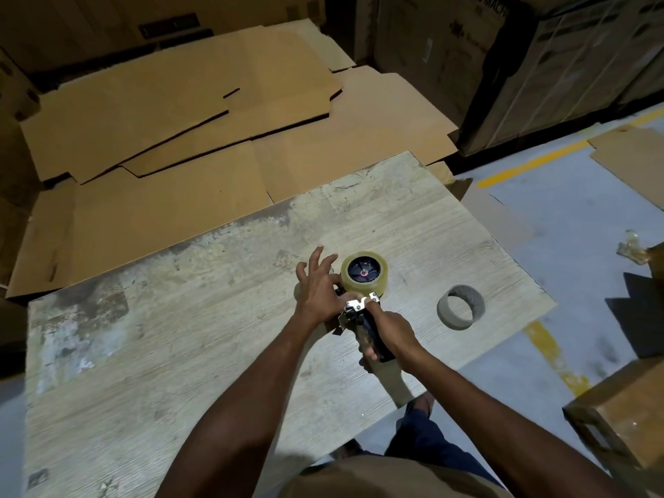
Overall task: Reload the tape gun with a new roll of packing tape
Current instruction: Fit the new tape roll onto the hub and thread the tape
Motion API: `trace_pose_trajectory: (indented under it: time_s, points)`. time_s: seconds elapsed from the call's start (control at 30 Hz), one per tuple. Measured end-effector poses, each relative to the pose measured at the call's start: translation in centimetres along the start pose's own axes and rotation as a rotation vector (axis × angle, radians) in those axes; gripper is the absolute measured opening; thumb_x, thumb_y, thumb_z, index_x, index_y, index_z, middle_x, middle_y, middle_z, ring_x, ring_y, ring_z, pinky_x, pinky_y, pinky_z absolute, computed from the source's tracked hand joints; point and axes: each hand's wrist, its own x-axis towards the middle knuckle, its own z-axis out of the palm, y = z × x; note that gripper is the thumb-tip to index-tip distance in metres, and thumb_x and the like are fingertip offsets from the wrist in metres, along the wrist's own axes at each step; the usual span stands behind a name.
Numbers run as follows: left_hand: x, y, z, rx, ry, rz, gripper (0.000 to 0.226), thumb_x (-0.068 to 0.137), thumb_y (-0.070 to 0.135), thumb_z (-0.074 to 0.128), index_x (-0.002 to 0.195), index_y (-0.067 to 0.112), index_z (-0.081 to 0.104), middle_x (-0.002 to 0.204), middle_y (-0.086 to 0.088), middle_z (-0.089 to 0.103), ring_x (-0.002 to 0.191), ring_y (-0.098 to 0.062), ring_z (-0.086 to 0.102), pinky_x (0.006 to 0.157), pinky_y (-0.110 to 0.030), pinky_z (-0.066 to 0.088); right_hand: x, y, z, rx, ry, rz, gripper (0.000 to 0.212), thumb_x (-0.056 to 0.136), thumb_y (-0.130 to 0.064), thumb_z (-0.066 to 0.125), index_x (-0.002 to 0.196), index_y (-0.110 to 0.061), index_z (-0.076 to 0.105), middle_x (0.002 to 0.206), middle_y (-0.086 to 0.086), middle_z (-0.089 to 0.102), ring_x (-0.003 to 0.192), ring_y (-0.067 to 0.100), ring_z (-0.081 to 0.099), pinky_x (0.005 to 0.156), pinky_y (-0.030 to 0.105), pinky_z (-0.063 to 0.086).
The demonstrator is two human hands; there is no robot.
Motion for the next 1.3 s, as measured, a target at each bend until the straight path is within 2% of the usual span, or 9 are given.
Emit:
trace_pose_trajectory:
  time_s: [0.1, 0.23, 0.4, 0.57, 0.7, 0.8, 0.87, 1.07, 1.3]
  points:
    - [0.0, 0.0, 0.3, -0.042, 0.022, -0.003, 0.045, 0.076, 0.068, 0.076, 0.079, 0.023, 0.081, 0.156, 0.001, 0.047, 0.156, -0.021, 0.009, 0.114, -0.049, 0.01, 0.0, -0.1, -0.3, 0.011, -0.019, 0.021, 0.07, 0.097, -0.067, 0.049, 0.07, -0.006, 0.07, 0.063, 0.016, 0.072, 0.055, 0.029, 0.068, 0.055, 0.031, 0.055]
    - [0.0, -0.3, 0.4, -0.067, 0.009, 0.014, 0.039, 0.076, 0.062, 0.079, 0.078, 0.023, 0.081, 0.156, 0.001, 0.047, 0.156, -0.02, 0.008, 0.115, -0.049, 0.009, 0.1, -0.1, -0.3, 0.019, -0.04, 0.037, 0.072, 0.097, -0.068, 0.049, 0.075, -0.003, 0.07, 0.063, 0.017, 0.071, 0.054, 0.028, 0.067, 0.052, 0.028, 0.053]
    - [-0.1, -0.5, 0.6, -0.094, 0.013, 0.024, 0.023, 0.079, 0.046, 0.082, 0.081, 0.023, 0.081, 0.156, 0.001, 0.047, 0.156, -0.02, 0.008, 0.115, -0.045, 0.005, 0.5, 0.2, -0.5, 0.035, -0.071, 0.045, 0.073, 0.096, -0.069, 0.051, 0.075, -0.003, 0.072, 0.065, 0.018, 0.071, 0.055, 0.03, 0.068, 0.052, 0.029, 0.053]
    - [-0.5, -0.2, 0.8, -0.103, 0.058, 0.003, 0.017, 0.078, 0.037, 0.08, 0.085, 0.021, 0.078, 0.15, -0.003, 0.054, 0.154, -0.025, 0.016, 0.113, -0.045, 0.01, 0.8, 0.5, -1.2, 0.043, -0.079, 0.045, 0.071, 0.094, -0.07, 0.053, 0.078, -0.003, 0.071, 0.066, 0.017, 0.071, 0.061, 0.034, 0.068, 0.06, 0.036, 0.055]
    - [-0.5, -0.1, 0.6, -0.045, 0.086, -0.002, 0.028, 0.074, 0.045, 0.081, 0.083, 0.019, 0.079, 0.147, -0.006, 0.057, 0.153, -0.028, 0.021, 0.11, -0.048, 0.015, 0.9, 0.6, -1.5, 0.028, -0.083, 0.036, 0.073, 0.092, -0.072, 0.054, 0.078, -0.002, 0.072, 0.067, 0.019, 0.072, 0.062, 0.035, 0.069, 0.063, 0.039, 0.056]
    - [-0.3, 0.4, 0.5, -0.003, 0.05, -0.025, 0.041, 0.07, 0.06, 0.082, 0.082, 0.021, 0.08, 0.151, -0.003, 0.053, 0.154, -0.026, 0.017, 0.111, -0.048, 0.014, 0.8, 0.6, -1.5, 0.018, -0.081, 0.028, 0.073, 0.093, -0.071, 0.053, 0.074, -0.003, 0.072, 0.065, 0.019, 0.071, 0.06, 0.033, 0.068, 0.061, 0.037, 0.056]
    - [-0.1, 0.6, 0.7, 0.003, 0.043, -0.038, 0.044, 0.07, 0.062, 0.082, 0.08, 0.019, 0.08, 0.152, -0.002, 0.051, 0.155, -0.025, 0.014, 0.112, -0.049, 0.013, 0.7, 0.6, -1.5, 0.008, -0.088, 0.024, 0.073, 0.094, -0.07, 0.05, 0.07, -0.005, 0.071, 0.064, 0.019, 0.071, 0.057, 0.031, 0.067, 0.059, 0.033, 0.055]
    - [0.0, 0.6, 1.0, 0.003, 0.026, 0.002, 0.034, 0.079, 0.049, 0.081, 0.085, 0.015, 0.081, 0.154, -0.003, 0.05, 0.156, -0.026, 0.013, 0.115, -0.053, 0.014, 1.1, 1.0, -1.6, 0.015, -0.106, 0.026, 0.072, 0.093, -0.071, 0.049, 0.068, -0.007, 0.071, 0.065, 0.019, 0.071, 0.057, 0.031, 0.066, 0.059, 0.033, 0.054]
    - [-0.8, 1.1, 1.0, -0.039, 0.04, -0.025, 0.016, 0.085, 0.027, 0.076, 0.091, 0.014, 0.083, 0.15, -0.007, 0.054, 0.155, -0.029, 0.018, 0.113, -0.049, 0.013, 1.6, 1.3, -1.6, 0.042, -0.121, 0.036, 0.071, 0.091, -0.071, 0.051, 0.074, -0.005, 0.071, 0.067, 0.02, 0.07, 0.059, 0.032, 0.065, 0.059, 0.034, 0.053]
